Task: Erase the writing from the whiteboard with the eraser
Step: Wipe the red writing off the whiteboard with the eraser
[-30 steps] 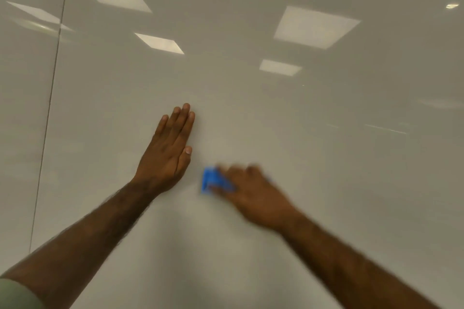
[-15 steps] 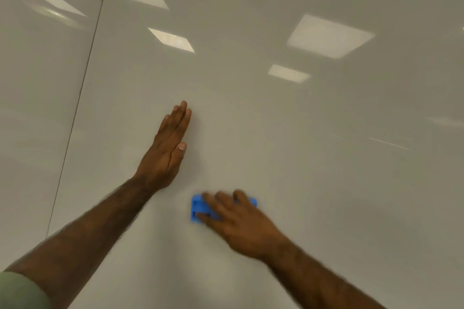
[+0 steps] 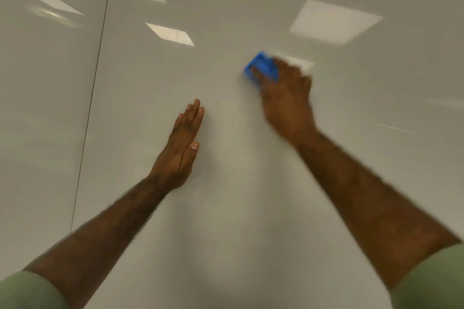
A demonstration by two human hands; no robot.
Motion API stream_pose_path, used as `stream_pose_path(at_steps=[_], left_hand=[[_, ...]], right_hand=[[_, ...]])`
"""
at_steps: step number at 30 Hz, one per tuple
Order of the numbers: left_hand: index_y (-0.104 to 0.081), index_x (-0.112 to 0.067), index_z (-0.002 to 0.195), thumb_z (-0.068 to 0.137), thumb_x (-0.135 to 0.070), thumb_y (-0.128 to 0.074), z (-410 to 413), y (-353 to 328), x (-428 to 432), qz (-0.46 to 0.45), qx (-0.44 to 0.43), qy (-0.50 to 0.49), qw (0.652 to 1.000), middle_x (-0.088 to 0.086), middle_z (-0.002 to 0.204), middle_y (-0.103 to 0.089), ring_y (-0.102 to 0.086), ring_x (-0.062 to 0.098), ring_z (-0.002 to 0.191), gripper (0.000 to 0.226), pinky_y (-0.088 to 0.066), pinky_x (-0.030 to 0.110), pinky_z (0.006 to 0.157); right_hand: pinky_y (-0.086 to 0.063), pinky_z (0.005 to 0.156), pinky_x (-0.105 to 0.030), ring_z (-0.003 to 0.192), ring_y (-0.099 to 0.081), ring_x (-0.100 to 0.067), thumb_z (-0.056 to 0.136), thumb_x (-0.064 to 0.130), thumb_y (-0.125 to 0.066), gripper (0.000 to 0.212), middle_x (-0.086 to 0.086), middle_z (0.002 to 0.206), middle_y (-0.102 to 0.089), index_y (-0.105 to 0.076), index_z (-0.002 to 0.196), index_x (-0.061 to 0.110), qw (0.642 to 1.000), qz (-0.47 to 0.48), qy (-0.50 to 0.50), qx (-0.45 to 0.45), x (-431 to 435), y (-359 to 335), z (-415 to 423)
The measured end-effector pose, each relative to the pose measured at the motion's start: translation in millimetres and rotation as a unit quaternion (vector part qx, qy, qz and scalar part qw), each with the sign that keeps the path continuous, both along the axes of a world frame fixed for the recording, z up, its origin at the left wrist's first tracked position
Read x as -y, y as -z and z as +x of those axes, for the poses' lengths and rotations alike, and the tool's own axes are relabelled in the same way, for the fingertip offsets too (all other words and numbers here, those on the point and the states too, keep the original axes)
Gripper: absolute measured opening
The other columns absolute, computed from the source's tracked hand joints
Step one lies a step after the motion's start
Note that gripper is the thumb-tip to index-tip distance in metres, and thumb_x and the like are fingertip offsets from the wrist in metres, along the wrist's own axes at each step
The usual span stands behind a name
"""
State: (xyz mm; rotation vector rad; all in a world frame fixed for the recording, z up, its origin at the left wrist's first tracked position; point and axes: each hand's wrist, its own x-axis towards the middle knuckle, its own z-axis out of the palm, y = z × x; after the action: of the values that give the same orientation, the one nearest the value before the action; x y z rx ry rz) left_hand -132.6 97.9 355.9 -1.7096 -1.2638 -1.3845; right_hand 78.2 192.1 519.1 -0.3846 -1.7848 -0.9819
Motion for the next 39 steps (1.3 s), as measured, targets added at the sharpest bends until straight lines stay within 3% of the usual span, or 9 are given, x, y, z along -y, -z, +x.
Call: stream_pose_path(at_steps=[3,7,9,12,16,24,30,34,39], left_hand=[[-0.013,-0.003,0.166,0.106,-0.023,-0.022,-1.9,-1.1,1.1,-0.005,0.007,0.025,1.0,0.005,0.177,-0.003,-0.001,0.024,0.165,0.064,0.001,0.038,0.133],[-0.011,-0.004,0.166,0.106,-0.022,-0.021,-6.0,0.0,2.1,-0.011,0.004,0.037,0.999,0.005,0.177,-0.003,-0.002,0.025,0.165,0.063,0.0,0.039,0.134],[-0.012,-0.005,0.166,0.107,-0.023,-0.022,-9.2,0.5,3.5,-0.011,-0.003,0.036,0.999,0.004,0.177,-0.003,-0.002,0.024,0.165,0.063,-0.001,0.039,0.134],[-0.016,-0.004,0.166,0.106,-0.024,-0.023,-8.4,5.0,4.6,-0.01,-0.017,0.002,1.0,0.005,0.177,-0.005,-0.002,0.024,0.165,0.063,-0.002,0.039,0.134],[-0.017,-0.003,0.165,0.105,-0.023,-0.023,-8.1,14.7,6.0,-0.007,-0.006,-0.02,1.0,0.008,0.177,-0.007,-0.002,0.025,0.165,0.064,-0.001,0.043,0.134],[-0.019,-0.004,0.165,0.108,-0.024,-0.023,-7.8,16.5,6.4,0.03,0.07,0.058,0.995,0.004,0.177,-0.012,-0.01,0.026,0.164,0.061,-0.007,0.041,0.134],[-0.016,-0.001,0.165,0.108,-0.02,-0.022,-5.0,13.8,11.5,0.0,0.063,0.033,0.997,0.009,0.176,-0.01,-0.007,0.024,0.164,0.06,-0.005,0.042,0.134],[-0.015,-0.006,0.166,0.107,-0.024,-0.024,-4.7,19.4,10.6,-0.034,-0.01,-0.084,0.996,0.01,0.176,-0.005,0.001,0.025,0.164,0.062,0.002,0.042,0.134],[-0.008,-0.009,0.167,0.106,-0.024,-0.029,4.4,32.1,0.6,-0.046,-0.026,-0.17,0.984,0.006,0.176,0.005,0.01,0.021,0.163,0.067,0.008,0.038,0.132]], right_hand=[[-0.039,0.09,-0.048,0.116,-0.046,-0.041,0.096,0.013,-0.062,0.05,-0.021,0.148,-0.043,-0.053,0.143,0.024,0.987,0.002,-0.05,0.155,10.4,120.6,-16.7],[-0.04,0.09,-0.052,0.124,-0.044,-0.039,0.105,0.011,-0.028,0.044,-0.024,0.154,-0.033,-0.047,0.144,0.016,0.919,0.019,-0.032,0.392,8.8,186.3,-6.8],[-0.04,0.094,-0.05,0.125,-0.045,-0.04,0.105,0.013,-0.037,0.043,-0.023,0.154,-0.038,-0.05,0.145,0.02,0.943,0.022,-0.037,0.331,5.3,145.7,-7.1],[-0.04,0.091,-0.049,0.117,-0.052,-0.044,0.096,0.013,-0.06,0.048,-0.022,0.147,-0.047,-0.054,0.143,0.026,0.993,0.004,-0.027,0.114,7.7,48.9,-7.1],[-0.037,0.093,-0.05,0.12,-0.046,-0.039,0.095,0.017,-0.055,0.055,-0.016,0.149,-0.04,-0.045,0.148,0.03,0.997,-0.06,0.013,-0.043,13.1,-43.8,-2.2],[-0.036,0.087,-0.045,0.113,-0.051,-0.04,0.085,0.005,-0.057,0.061,-0.017,0.148,-0.045,-0.054,0.142,0.028,0.998,-0.035,-0.014,0.05,26.5,31.9,-38.1],[-0.038,0.089,-0.051,0.119,-0.048,-0.039,0.099,0.003,-0.032,0.049,-0.022,0.152,-0.038,-0.051,0.142,0.016,0.94,0.024,-0.053,0.337,17.5,168.6,-21.8],[-0.044,0.091,-0.045,0.118,-0.05,-0.04,0.101,0.019,-0.059,0.044,-0.018,0.147,-0.049,-0.053,0.144,0.025,0.983,0.019,-0.046,0.174,1.1,95.6,3.8],[-0.037,0.084,-0.046,0.111,-0.052,-0.039,0.09,0.015,-0.058,0.056,-0.013,0.145,-0.047,-0.048,0.142,0.034,0.999,-0.021,-0.004,-0.028,-14.2,3.1,33.2]])
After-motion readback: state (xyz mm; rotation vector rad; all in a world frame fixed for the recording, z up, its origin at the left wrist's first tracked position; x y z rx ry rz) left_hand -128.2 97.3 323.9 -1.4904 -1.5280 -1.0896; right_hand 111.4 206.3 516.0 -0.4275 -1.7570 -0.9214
